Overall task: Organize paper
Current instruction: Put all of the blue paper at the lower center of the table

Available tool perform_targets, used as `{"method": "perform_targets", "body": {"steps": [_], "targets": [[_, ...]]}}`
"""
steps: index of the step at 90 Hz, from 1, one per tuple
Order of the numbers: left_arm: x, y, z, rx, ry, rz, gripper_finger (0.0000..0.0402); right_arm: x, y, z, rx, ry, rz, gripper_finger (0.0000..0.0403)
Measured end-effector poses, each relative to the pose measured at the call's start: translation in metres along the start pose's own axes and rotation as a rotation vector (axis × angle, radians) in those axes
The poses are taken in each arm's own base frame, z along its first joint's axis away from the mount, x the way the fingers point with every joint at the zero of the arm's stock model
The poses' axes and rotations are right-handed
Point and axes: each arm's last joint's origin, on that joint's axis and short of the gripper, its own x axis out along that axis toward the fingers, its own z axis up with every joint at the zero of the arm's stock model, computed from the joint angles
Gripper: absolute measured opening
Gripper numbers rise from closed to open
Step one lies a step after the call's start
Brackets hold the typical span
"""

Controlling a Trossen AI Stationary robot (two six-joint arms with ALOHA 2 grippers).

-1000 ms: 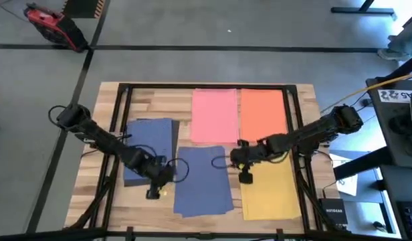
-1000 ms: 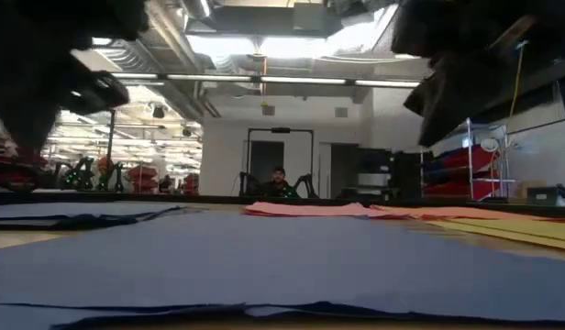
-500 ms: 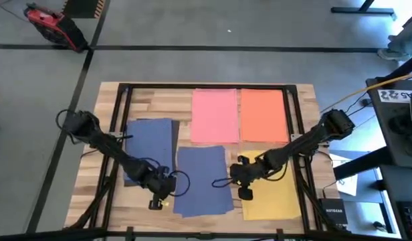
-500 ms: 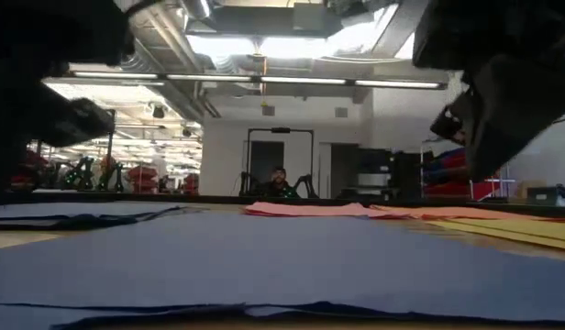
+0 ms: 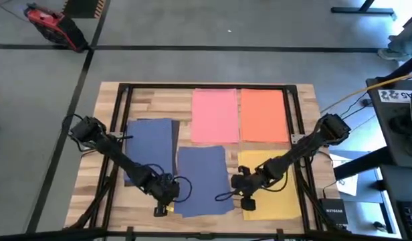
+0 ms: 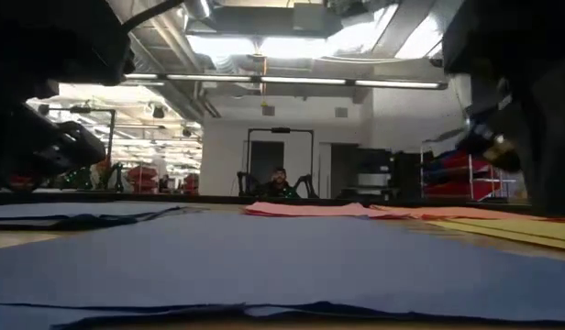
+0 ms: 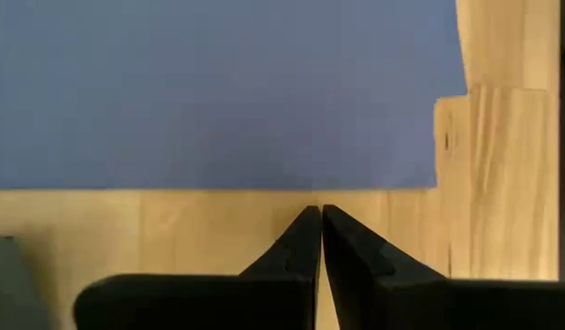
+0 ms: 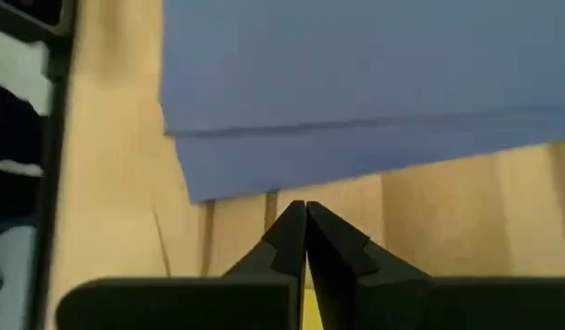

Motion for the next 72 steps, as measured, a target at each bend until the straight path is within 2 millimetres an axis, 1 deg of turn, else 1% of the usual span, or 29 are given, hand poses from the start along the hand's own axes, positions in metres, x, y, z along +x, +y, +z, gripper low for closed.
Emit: {"method": "perform_targets", "body": {"steps": [10,19,57,72], "targets": [[0.0,-0.001,0.001,-0.003,0.0,-0.001,0.0,0.01,-0.002,-0.003,0.025,0.027,0.006,0.0],[0.0,-0.002,0.003,0.002,-0.006,-0.003,0.0,0.014,-0.001,-0.003,0.03,0.024,0.022,0.0],[0.0,-0.002,0.005,0.008,-0.038,0.011,0.0,0.016,-0.001,-0.001,0.029,0.014,0.05,0.0],[0.008,-0.004,0.008,0.0,-0.077,-0.018,0.0,0.017,-0.001,-0.001,0.027,0.014,0.052,0.0]]}}
